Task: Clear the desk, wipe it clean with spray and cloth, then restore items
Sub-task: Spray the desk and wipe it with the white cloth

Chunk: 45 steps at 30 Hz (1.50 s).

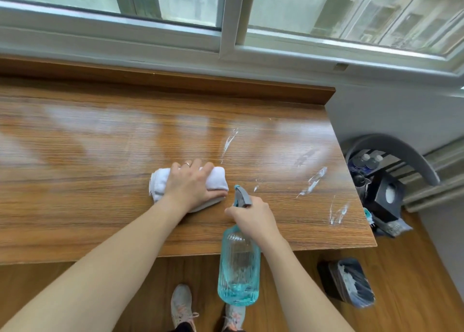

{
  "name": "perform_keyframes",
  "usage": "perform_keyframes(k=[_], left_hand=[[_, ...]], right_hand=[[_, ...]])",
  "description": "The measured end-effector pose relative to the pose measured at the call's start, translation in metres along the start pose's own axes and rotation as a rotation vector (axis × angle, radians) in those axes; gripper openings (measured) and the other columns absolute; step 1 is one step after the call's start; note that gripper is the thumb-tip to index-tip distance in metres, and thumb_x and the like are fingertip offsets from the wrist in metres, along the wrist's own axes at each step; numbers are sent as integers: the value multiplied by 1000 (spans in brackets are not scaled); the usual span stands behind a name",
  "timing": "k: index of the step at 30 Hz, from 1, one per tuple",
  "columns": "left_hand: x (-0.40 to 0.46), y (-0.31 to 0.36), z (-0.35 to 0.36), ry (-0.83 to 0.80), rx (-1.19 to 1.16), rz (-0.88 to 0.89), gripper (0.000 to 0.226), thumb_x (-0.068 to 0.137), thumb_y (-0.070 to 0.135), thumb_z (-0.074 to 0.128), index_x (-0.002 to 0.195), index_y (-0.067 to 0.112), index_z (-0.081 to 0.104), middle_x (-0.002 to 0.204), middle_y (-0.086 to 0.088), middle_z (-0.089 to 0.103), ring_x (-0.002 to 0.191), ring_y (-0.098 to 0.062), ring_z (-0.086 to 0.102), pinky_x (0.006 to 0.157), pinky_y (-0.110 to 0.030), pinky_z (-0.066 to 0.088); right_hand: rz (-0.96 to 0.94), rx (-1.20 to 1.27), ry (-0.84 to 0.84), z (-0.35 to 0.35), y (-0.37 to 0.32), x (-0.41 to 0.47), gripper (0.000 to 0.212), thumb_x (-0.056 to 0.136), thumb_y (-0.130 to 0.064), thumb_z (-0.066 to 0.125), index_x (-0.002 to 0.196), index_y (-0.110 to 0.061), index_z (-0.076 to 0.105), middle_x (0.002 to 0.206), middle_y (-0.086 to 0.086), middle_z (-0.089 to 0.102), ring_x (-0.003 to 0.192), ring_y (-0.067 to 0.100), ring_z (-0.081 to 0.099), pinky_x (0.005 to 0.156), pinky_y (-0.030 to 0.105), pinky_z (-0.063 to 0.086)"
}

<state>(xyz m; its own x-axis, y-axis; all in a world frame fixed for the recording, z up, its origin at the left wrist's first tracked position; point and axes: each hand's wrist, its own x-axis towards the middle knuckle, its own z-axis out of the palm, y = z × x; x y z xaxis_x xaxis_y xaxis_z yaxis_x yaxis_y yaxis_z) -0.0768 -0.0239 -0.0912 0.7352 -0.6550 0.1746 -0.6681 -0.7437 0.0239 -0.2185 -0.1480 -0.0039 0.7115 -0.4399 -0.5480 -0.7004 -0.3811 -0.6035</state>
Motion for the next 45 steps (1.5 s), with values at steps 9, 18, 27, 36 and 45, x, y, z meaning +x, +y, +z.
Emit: perform_keyframes(k=[9,18,27,36,45], left_hand=[[48,-8,-3,-101,48,-68,94,63,96,28,118,24,50,115,-7,61,103,-29,61,80,-41,39],[-36,11,-13,-9,18,-37,86,65,92,31,101,21,64,90,-4,63,77,-28,60,70,-39,39],[-68,19,-9,115,-4,-47,78,65,88,39,87,18,64,76,-5,59,68,-28,59,65,-39,41],[-15,6,-3,4,2,-49,92,62,96,25,102,22,62,93,-5,64,80,-28,63,72,-39,39],[-18,11,-11,-36,22,-115,93,62,95,27,114,24,57,105,-4,64,89,-28,63,78,-40,37]], right_hand=[[22,36,60,5,21,-19,21,86,-34,68,79,-16,60,81,2,67,67,15,55,61,31,45],[-15,17,5,8,24,-25,27,88,-33,68,73,-19,51,72,-4,55,61,14,47,58,29,39],[-70,-36,-41,4,20,-13,23,87,-39,69,78,-20,58,75,-4,60,65,14,52,59,28,41],[-102,-60,-31,10,28,-16,33,86,-43,70,74,-18,53,73,-3,57,66,15,52,62,32,44],[-152,-10,-35,12,46,-29,54,71,-69,78,83,-21,56,79,-5,59,66,11,51,60,26,43]])
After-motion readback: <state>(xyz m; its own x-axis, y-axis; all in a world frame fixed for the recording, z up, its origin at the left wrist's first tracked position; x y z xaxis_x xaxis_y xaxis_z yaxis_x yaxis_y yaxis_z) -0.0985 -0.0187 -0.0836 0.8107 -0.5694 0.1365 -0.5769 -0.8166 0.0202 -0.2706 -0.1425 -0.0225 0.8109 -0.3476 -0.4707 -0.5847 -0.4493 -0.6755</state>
